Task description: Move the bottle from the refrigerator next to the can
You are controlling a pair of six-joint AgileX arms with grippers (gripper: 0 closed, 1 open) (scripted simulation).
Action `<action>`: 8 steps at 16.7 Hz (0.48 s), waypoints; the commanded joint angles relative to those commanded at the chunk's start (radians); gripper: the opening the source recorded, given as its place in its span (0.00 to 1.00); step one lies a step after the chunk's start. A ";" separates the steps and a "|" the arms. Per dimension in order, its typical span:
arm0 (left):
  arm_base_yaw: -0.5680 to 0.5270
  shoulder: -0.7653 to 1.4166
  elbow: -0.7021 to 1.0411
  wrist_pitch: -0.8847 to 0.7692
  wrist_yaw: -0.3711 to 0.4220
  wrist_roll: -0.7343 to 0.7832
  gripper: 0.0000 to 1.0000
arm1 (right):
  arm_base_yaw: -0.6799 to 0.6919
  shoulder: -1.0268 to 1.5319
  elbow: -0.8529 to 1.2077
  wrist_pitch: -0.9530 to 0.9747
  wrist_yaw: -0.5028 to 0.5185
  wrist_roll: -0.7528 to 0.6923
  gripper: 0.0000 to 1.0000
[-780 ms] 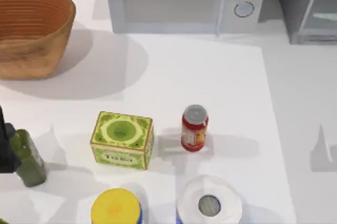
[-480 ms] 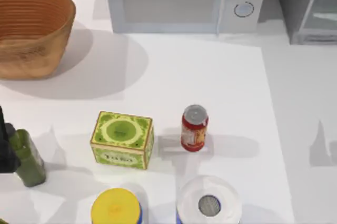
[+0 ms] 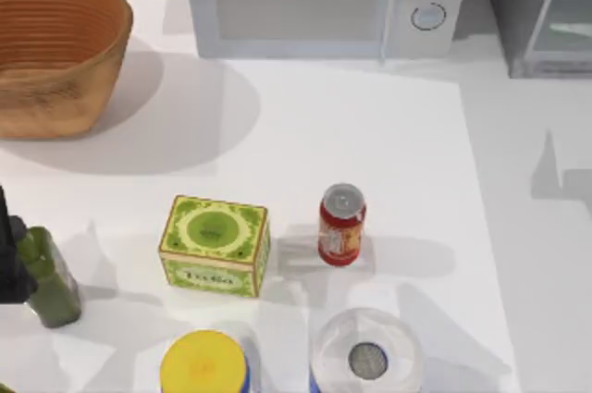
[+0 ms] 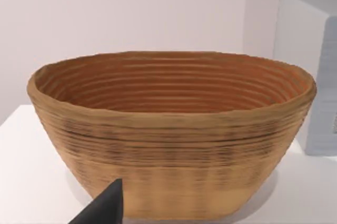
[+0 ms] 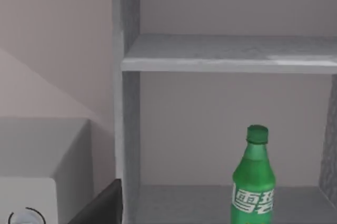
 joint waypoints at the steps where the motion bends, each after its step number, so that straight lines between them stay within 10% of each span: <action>1: 0.000 0.000 0.000 0.000 0.000 0.000 1.00 | -0.011 0.123 0.051 0.058 -0.010 0.000 1.00; 8: 0.000 0.000 0.000 0.000 0.000 0.000 1.00 | -0.083 0.988 0.390 0.446 -0.077 0.001 1.00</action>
